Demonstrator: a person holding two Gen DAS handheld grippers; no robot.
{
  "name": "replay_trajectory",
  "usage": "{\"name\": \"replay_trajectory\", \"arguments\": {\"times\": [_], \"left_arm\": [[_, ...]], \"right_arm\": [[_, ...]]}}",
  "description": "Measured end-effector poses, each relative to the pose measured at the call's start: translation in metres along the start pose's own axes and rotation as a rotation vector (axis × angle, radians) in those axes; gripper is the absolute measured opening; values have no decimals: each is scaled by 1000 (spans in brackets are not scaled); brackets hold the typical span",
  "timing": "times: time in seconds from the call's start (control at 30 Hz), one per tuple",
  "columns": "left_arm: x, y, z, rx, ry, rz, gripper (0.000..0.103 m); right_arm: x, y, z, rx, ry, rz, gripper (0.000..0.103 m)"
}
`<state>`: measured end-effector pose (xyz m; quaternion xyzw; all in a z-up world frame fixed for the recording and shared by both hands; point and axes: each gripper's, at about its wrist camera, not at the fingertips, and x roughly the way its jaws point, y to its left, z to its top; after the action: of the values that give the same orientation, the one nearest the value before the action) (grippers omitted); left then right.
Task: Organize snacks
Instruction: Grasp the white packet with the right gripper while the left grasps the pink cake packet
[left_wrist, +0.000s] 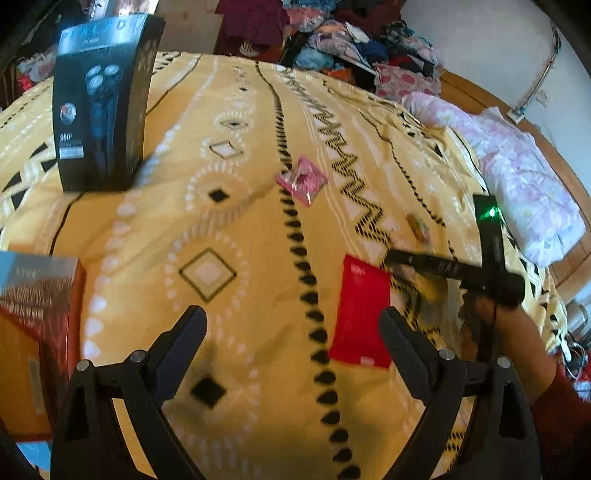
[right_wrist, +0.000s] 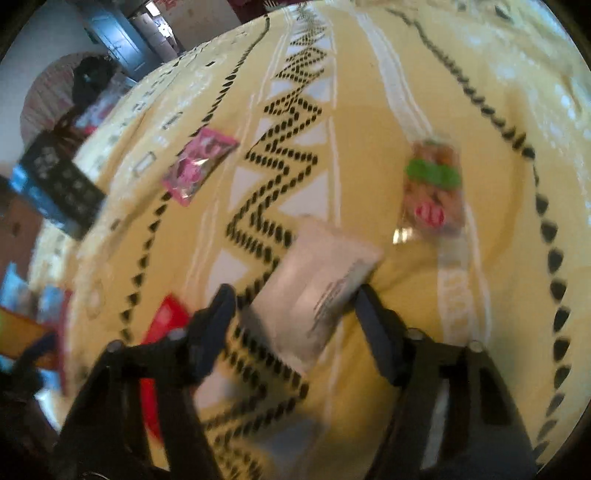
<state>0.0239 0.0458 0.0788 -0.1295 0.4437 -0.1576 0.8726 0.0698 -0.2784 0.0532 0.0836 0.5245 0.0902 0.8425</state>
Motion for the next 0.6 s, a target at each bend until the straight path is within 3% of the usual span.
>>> {"name": "replay_trajectory", "arguments": {"times": [0.17, 0.37, 0.6], "left_arm": [[23, 0, 15, 9, -7, 22, 95], [59, -10, 50, 86, -42, 15, 95], [148, -38, 96, 221, -16, 36, 95]], "right_arm": [[2, 6, 1, -104, -62, -57, 48], [0, -10, -15, -106, -123, 107, 43], [12, -7, -13, -63, -157, 180, 43]]}}
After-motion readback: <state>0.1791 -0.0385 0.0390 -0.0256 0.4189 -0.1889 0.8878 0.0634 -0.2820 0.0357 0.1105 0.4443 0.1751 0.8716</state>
